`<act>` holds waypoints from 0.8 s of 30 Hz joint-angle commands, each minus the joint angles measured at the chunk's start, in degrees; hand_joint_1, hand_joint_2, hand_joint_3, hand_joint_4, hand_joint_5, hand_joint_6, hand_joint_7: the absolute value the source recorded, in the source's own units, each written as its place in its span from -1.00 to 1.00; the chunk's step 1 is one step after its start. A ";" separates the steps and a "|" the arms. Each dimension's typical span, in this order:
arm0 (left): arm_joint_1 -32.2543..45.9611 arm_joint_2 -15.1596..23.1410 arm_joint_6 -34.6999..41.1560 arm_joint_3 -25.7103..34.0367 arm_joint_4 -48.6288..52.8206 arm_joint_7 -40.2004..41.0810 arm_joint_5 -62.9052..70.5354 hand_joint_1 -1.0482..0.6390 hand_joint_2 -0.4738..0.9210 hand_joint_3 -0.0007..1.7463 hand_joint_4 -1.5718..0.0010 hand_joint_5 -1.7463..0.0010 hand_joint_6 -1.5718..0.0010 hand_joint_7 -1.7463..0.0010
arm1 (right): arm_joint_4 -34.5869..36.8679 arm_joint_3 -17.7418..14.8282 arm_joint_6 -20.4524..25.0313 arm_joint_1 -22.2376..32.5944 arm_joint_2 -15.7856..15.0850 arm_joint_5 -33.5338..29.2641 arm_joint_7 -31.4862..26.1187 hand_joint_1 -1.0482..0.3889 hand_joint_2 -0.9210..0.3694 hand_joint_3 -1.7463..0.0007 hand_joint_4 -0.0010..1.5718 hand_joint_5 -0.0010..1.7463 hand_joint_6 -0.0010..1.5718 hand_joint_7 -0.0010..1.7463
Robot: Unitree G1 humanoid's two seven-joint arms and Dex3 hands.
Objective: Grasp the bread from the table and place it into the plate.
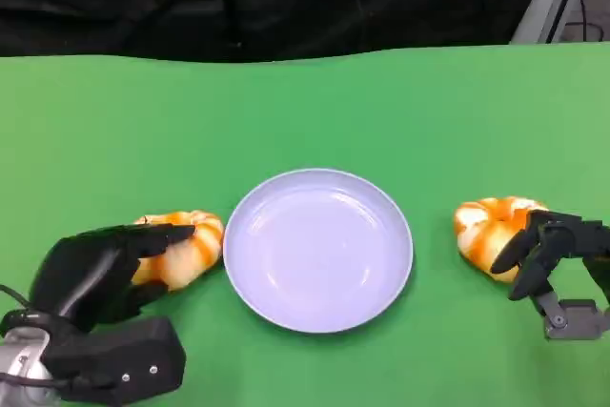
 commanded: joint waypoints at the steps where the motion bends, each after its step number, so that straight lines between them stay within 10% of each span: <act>1: -1.59 -0.04 -1.86 -0.43 3.64 3.98 0.04 0.21 1.00 -0.66 -0.03 0.01 -0.41 0.87 | -0.34 -0.47 -0.09 -0.08 -0.75 0.12 -0.72 0.84 -0.34 -0.36 0.34 0.36 0.34 0.18; 4: -2.27 -0.28 -2.96 -0.91 5.51 6.77 0.57 0.20 1.00 -0.65 0.13 -0.39 -0.47 0.80 | -0.46 -0.33 -0.02 -0.10 -0.67 0.42 -0.60 0.85 -0.34 -0.38 0.33 0.37 0.34 0.19; 9: -2.73 -0.66 -3.31 -1.63 6.66 9.19 0.41 0.18 1.00 -0.67 0.24 -0.70 0.00 -0.16 | -0.48 -0.51 -0.20 -0.08 -0.99 -0.63 -1.15 0.83 -0.31 -0.39 0.33 0.37 0.34 0.19; 24: -1.79 -0.98 -2.98 -2.05 4.61 13.09 0.92 0.16 1.00 -0.69 0.41 -0.94 0.28 -0.54 | -1.37 -0.14 1.39 0.35 -0.97 0.18 -0.85 0.83 -0.30 -0.40 0.32 0.37 0.34 0.18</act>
